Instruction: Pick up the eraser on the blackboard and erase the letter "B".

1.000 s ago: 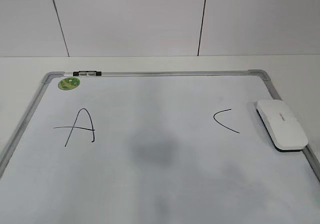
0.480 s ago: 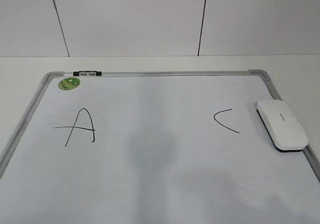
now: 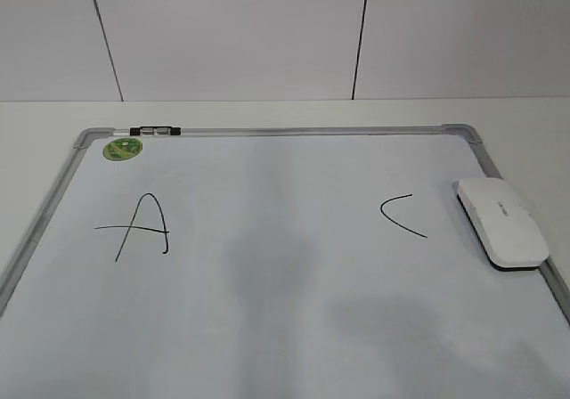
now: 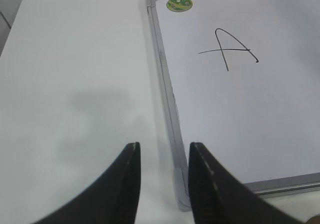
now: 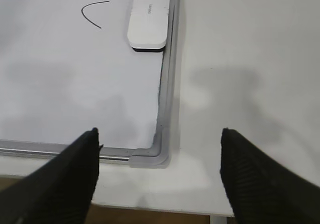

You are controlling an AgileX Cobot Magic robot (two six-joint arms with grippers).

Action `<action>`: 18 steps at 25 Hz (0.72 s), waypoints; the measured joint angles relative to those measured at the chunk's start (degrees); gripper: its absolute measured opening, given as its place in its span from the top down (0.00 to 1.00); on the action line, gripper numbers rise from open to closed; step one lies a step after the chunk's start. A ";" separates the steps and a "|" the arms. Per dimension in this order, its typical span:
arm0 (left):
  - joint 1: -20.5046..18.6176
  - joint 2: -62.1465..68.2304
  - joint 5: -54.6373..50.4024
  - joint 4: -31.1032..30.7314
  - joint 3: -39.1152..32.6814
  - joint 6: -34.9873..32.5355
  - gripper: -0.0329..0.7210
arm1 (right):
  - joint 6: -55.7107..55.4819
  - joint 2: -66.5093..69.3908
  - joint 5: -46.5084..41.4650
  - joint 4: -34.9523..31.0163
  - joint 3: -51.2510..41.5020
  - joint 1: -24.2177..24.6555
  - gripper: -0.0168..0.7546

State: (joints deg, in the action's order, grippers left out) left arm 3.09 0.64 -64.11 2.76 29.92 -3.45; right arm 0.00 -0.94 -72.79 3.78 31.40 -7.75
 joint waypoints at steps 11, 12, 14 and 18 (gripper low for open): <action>0.00 0.00 0.18 -1.58 0.00 0.00 0.63 | 0.00 0.00 6.72 1.90 -2.41 0.00 0.22; 0.00 0.00 0.18 -1.58 0.00 0.00 0.64 | 0.00 0.00 6.84 1.90 -2.41 0.00 0.22; 0.00 0.00 0.18 -1.58 0.00 0.00 0.64 | 0.00 0.00 6.92 1.90 -2.41 0.00 0.22; 0.08 0.00 0.18 -1.58 0.00 0.00 0.63 | 0.00 0.00 7.06 1.90 -2.41 0.04 0.22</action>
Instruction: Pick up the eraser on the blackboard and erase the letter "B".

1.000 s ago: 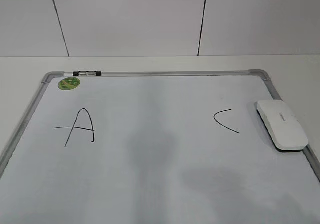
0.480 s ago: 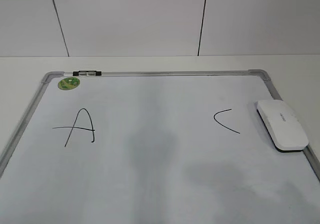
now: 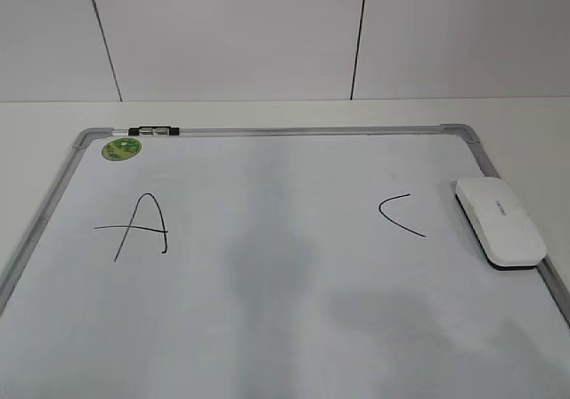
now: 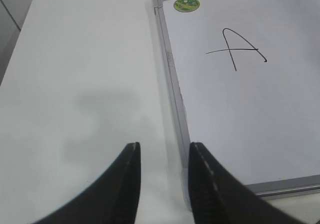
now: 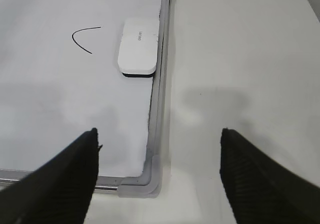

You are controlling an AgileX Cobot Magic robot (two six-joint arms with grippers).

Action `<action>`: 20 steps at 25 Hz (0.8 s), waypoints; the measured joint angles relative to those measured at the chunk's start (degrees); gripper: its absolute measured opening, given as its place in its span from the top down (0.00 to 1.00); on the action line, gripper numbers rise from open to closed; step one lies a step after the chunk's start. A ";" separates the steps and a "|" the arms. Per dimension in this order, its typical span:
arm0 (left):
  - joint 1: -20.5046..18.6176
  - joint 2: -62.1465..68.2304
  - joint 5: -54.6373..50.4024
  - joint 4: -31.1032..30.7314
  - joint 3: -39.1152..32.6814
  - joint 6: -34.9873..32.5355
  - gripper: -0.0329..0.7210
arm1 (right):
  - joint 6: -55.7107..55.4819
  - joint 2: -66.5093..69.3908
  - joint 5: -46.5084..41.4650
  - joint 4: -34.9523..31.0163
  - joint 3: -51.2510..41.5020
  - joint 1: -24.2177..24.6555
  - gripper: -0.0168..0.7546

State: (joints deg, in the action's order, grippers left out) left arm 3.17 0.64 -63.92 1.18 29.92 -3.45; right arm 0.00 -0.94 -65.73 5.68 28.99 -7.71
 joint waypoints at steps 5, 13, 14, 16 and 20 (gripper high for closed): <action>-1.84 0.00 0.00 0.00 0.00 -0.04 0.63 | 0.00 0.00 0.00 0.00 0.00 2.70 0.22; -2.61 0.00 0.00 0.00 0.00 -0.04 0.64 | 0.00 0.00 0.00 0.00 0.00 4.63 0.22; -2.61 0.00 0.00 0.00 0.00 -0.04 0.64 | 0.00 0.00 0.00 0.00 0.00 4.63 0.22; -2.61 0.00 0.00 0.00 0.00 -0.04 0.64 | 0.00 0.00 0.00 0.00 0.00 4.63 0.22; -2.61 0.00 0.00 0.00 0.00 -0.04 0.63 | 0.00 0.00 0.00 0.00 0.00 4.63 0.22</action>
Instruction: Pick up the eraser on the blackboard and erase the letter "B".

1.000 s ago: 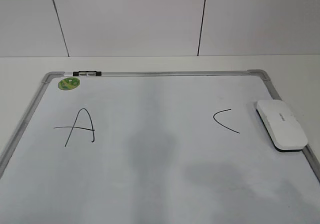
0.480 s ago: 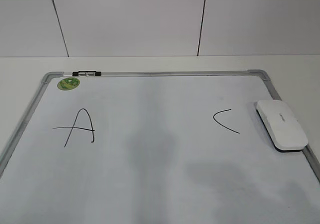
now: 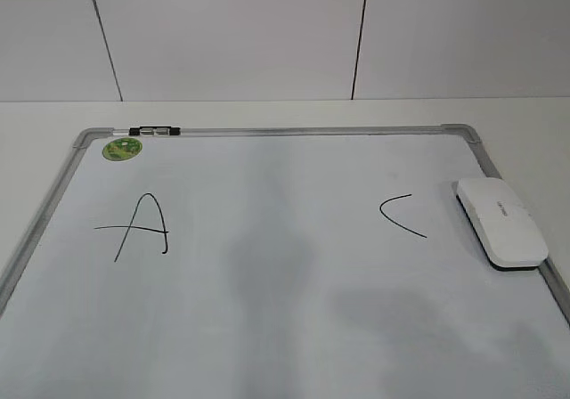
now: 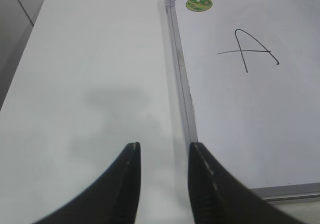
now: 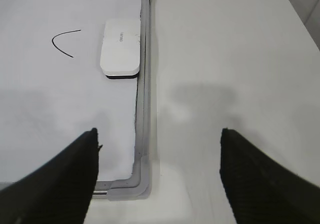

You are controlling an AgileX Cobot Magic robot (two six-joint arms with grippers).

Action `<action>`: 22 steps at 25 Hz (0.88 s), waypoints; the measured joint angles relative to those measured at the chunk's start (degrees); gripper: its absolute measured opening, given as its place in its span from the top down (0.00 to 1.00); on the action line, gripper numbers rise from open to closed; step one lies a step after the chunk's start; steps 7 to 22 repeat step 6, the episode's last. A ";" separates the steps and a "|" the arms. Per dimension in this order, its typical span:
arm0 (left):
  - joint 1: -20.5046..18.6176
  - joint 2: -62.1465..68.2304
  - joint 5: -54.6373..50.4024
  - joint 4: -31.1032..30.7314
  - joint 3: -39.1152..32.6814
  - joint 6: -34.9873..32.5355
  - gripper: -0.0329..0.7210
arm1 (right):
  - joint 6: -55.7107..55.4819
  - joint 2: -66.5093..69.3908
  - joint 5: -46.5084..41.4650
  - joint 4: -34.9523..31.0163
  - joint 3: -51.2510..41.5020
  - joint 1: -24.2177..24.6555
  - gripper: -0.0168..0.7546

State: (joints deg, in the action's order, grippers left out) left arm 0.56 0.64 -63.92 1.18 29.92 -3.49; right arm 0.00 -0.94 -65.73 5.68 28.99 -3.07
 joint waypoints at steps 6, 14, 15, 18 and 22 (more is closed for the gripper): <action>0.00 0.00 0.00 0.00 0.00 0.00 0.63 | 0.00 0.00 0.00 0.00 0.00 0.00 0.22; 0.00 0.00 0.00 0.00 0.00 0.00 0.63 | 0.00 0.00 0.00 0.00 0.00 0.00 0.22; 0.00 0.00 0.00 0.00 0.00 0.00 0.63 | 0.00 0.00 0.00 0.00 0.00 0.00 0.22; 0.00 0.00 0.00 0.00 0.00 0.00 0.63 | 0.00 0.00 0.00 0.00 0.00 0.00 0.22; 0.00 0.00 0.00 0.00 0.00 0.00 0.63 | 0.00 0.00 0.00 0.00 0.00 0.00 0.22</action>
